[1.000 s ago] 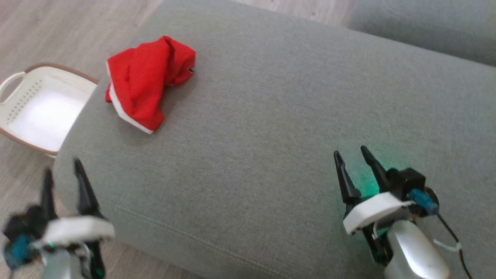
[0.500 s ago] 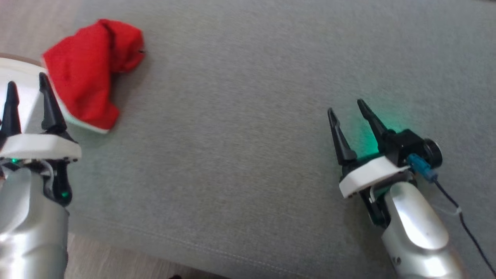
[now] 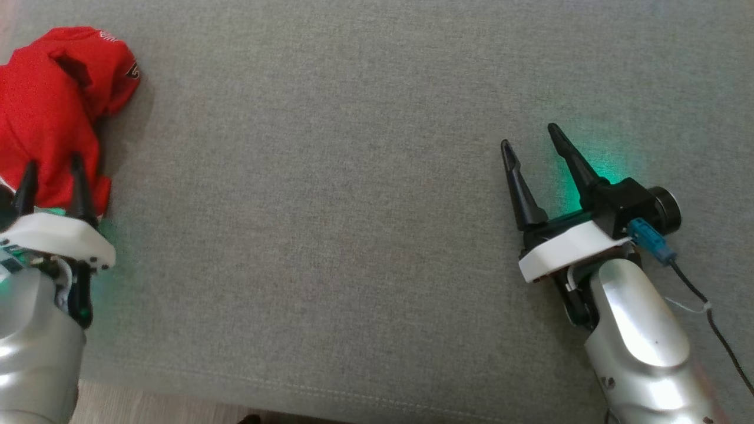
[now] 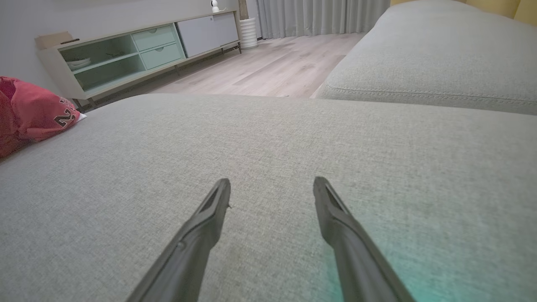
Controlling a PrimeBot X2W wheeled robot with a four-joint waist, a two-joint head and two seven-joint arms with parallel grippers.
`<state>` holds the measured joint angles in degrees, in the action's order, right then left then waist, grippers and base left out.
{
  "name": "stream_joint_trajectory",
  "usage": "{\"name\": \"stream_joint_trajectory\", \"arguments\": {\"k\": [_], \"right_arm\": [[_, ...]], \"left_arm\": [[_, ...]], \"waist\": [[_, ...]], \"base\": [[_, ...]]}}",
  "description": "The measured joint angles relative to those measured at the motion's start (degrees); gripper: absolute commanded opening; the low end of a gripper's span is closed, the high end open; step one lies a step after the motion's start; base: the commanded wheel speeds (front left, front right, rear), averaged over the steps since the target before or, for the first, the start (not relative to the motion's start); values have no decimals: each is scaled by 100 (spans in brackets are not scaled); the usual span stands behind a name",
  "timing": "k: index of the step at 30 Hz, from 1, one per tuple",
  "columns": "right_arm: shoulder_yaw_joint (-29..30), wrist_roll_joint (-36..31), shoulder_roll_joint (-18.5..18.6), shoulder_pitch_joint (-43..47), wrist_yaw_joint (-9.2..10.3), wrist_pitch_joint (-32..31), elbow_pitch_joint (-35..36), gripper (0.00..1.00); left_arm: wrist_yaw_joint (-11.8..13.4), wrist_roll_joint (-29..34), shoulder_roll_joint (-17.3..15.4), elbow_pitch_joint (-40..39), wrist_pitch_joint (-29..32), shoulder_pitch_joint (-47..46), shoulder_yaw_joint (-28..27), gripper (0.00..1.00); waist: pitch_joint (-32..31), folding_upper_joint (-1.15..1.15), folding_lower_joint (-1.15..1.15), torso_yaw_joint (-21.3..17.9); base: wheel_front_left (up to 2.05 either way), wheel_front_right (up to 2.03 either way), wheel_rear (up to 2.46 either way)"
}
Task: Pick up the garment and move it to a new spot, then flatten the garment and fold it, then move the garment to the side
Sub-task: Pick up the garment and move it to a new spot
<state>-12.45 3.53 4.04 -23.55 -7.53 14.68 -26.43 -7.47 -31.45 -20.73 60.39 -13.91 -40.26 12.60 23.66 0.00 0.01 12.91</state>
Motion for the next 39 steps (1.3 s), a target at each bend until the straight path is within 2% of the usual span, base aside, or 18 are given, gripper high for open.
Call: {"name": "stream_joint_trajectory", "arguments": {"k": [1,2,3,5,8,10,15,21,26,31,34,35,36,37,39], "right_arm": [[14,3,4,-1,0,1,-1,100],[27,3,5,0,-1,1,-5,100],[45,3,7,5,0,0,-12,100],[103,22,12,43,0,0,-34,100],[137,69,12,102,0,0,-56,100],[152,180,8,168,-1,0,-66,100],[88,383,-10,238,-1,0,-65,100],[-124,861,-31,396,0,0,5,100],[-210,1106,-36,494,0,0,138,100],[-328,1303,-36,597,0,0,212,100],[-390,1371,-38,697,0,0,234,100],[-390,1372,-37,727,0,0,234,100],[-389,1372,-37,760,0,0,234,100],[-386,1372,-37,794,0,0,229,100],[-357,1371,-38,831,0,0,221,100]], "left_arm": [[26,49,-9,65,-25,-46,1,66],[48,97,-15,69,-36,-77,0,24],[102,183,-36,-24,-36,-92,-4,0],[222,433,-103,-535,-37,-91,-119,0],[244,681,-175,-1150,-38,-92,-278,0],[231,1063,-210,-1945,-55,-90,-436,0],[81,1462,-165,-3021,-76,-93,-504,0],[31,1489,275,-3789,-80,-109,43,0],[-11,1211,656,-4315,-80,-112,664,0],[-11,962,1060,-4400,-80,-34,1057,0],[-12,872,1248,-4173,-82,154,1143,0],[-11,851,1321,-4068,-83,287,1151,28],[-11,818,1385,-3939,-83,448,1189,92],[-11,816,1430,-3777,-83,619,1256,100],[-11,816,1501,-3485,-81,1031,1310,100]], "waist": [[-11,0,0,-10],[-30,0,0,-16],[-57,0,0,-20],[-122,0,-1,-24],[-207,0,0,-34],[-377,0,-1,-70],[-676,0,-2,-280],[-943,0,-1,-785],[-1086,0,-1,-1312],[-1168,0,-1,-1812],[-1208,0,-1,-2043],[-1223,0,-1,-2098],[-1242,0,-1,-2136],[-1268,0,-1,-2152],[-1322,0,-1,-2132]], "base": [[0,0,0],[0,0,0],[0,0,0],[0,0,0],[0,0,0],[0,0,0],[0,0,0],[0,0,0],[0,0,0],[0,0,0],[0,0,0],[0,0,0],[0,0,0],[0,0,0],[0,0,0]]}}
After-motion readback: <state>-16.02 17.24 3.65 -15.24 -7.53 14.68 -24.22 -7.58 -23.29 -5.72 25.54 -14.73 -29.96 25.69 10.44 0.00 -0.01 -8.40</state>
